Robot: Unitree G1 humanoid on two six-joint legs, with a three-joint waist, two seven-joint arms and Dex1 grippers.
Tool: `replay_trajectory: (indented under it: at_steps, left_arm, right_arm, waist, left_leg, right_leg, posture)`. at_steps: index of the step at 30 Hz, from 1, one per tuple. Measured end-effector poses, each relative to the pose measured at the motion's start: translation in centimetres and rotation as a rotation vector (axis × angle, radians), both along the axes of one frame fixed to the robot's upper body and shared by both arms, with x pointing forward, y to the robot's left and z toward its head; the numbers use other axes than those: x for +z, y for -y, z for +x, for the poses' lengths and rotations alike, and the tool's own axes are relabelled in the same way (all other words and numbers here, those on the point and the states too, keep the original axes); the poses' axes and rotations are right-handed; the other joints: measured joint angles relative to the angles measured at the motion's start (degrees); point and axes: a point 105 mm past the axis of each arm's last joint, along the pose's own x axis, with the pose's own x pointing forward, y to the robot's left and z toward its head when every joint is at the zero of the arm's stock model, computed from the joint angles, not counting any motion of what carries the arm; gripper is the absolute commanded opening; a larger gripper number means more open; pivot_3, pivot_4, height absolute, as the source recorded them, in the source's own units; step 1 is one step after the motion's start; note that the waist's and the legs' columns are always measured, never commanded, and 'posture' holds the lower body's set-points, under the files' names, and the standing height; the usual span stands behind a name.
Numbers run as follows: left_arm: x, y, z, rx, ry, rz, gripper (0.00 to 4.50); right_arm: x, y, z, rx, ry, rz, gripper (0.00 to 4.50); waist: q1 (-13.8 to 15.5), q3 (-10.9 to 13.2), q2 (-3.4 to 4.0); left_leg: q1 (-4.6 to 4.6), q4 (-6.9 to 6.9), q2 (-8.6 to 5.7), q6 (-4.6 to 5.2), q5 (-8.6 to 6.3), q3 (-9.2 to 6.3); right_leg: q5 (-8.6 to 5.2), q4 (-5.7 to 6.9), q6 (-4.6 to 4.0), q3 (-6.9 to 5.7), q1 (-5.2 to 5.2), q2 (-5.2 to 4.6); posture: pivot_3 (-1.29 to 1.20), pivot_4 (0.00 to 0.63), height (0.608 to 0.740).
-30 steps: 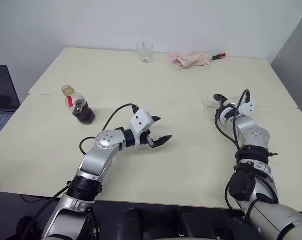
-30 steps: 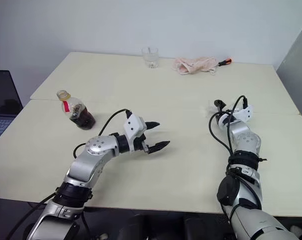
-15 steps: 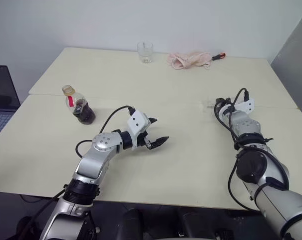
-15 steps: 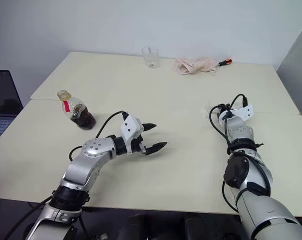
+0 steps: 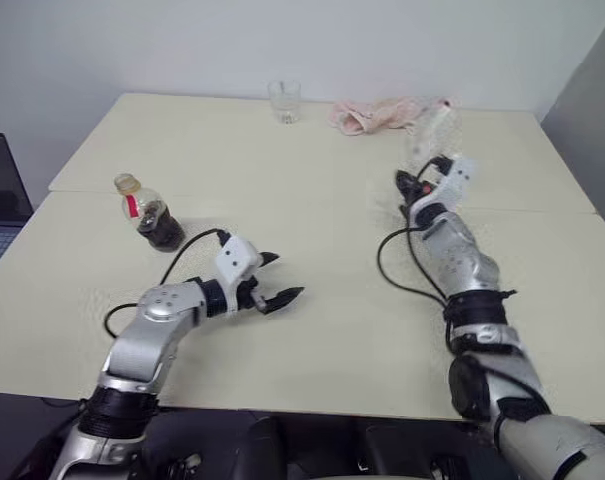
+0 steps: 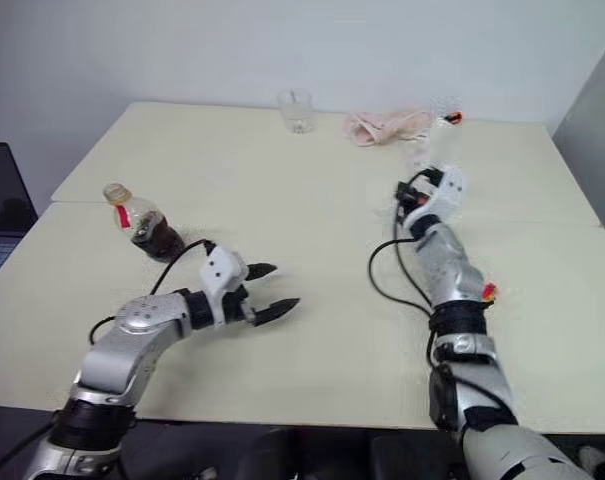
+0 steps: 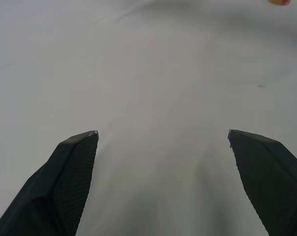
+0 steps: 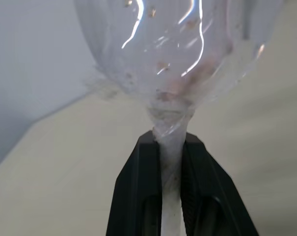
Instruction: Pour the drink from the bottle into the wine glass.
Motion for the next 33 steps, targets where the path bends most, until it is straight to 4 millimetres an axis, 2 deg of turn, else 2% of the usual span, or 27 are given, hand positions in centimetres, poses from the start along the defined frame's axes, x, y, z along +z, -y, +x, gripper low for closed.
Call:
replay_trajectory:
  at_steps: [1,3,6,8,12,17,21,26,33]
  left_arm:
    - [0.2,-0.5,0.1,0.012,0.004,0.005,4.5]
    - [0.6,-1.1,0.1,0.025,0.011,0.002,4.5]
    - [0.4,-1.4,-0.2,0.025,-0.011,-0.001,4.5]
    - [-0.1,-1.7,-0.8,0.03,-0.033,0.005,4.5]
    - [-0.3,-2.5,-0.8,0.074,-0.035,0.005,4.5]
    - [-0.1,-2.8,-0.6,0.09,-0.026,0.003,4.5]
    - [0.2,-2.7,-0.5,0.088,-0.016,0.002,4.5]
    - [0.3,-3.3,0.4,0.121,0.001,-0.003,4.5]
    - [0.3,-3.5,0.6,0.117,0.008,-0.006,4.5]
  right_arm:
    - [0.6,-1.6,-0.7,0.048,0.061,-0.045,0.2]
    - [0.4,-4.8,-1.9,0.123,0.141,-0.134,0.2]
    - [-2.1,-8.3,-2.8,0.193,0.165,-0.25,0.2]
    - [-3.9,-9.5,-2.7,0.189,0.17,-0.357,0.2]
    - [-5.6,-9.7,-1.5,0.114,0.152,-0.441,0.2]
    - [-6.9,-8.5,-0.4,0.049,0.081,-0.429,0.19]
    - [-7.1,-8.1,-0.4,0.059,0.088,-0.437,0.19]
    - [-8.4,-6.6,-1.5,0.074,0.099,-0.414,0.19]
    - [-8.6,-6.6,-2.0,0.122,0.101,-0.437,0.19]
  waist:
    - [0.04,0.0,0.0]
    - [0.22,-0.01,-0.02]
    - [0.43,0.0,-0.04]
    - [0.47,0.0,-0.06]
    - [0.61,0.03,-0.19]
    - [0.59,0.01,-0.23]
    - [0.55,-0.02,-0.24]
    - [0.83,-0.04,-0.26]
    - [0.81,-0.08,-0.31]
  left_leg:
    - [0.0,-0.01,0.01,0.0,0.0,-0.07]
    - [0.04,0.01,-0.01,-0.01,0.0,-0.13]
    - [0.05,0.07,-0.03,-0.06,0.03,-0.14]
    - [0.05,0.14,-0.13,-0.07,0.04,-0.02]
    - [0.05,0.2,-0.19,-0.09,0.08,0.07]
    - [0.08,0.15,-0.12,-0.1,0.08,-0.04]
    - [0.15,0.13,-0.09,-0.11,0.08,-0.15]
    - [0.25,0.18,-0.14,-0.11,0.08,-0.2]
    - [0.28,0.2,-0.12,-0.1,0.1,-0.24]
  right_leg:
    - [-0.02,0.02,-0.04,-0.02,0.03,0.0]
    - [-0.04,0.04,-0.08,-0.13,0.1,0.0]
    - [-0.04,0.16,-0.08,-0.16,0.12,-0.08]
    - [-0.03,0.15,-0.07,-0.18,0.14,-0.2]
    - [0.0,0.11,-0.01,-0.21,0.15,-0.31]
    - [-0.03,0.2,-0.07,-0.18,0.16,-0.32]
    - [-0.08,0.34,-0.13,-0.19,0.19,-0.32]
    - [-0.08,0.41,-0.14,-0.24,0.34,-0.3]
    - [-0.08,0.45,-0.14,-0.26,0.36,-0.3]
  posture:
    - [0.0,0.15,0.74]
    - [0.0,0.15,0.74]
    - [0.0,0.15,0.74]
    - [0.0,0.15,0.74]
    - [0.0,0.15,0.74]
    - [0.0,0.15,0.74]
    - [0.0,0.15,0.74]
    - [0.0,0.15,0.74]
    - [0.0,0.15,0.74]
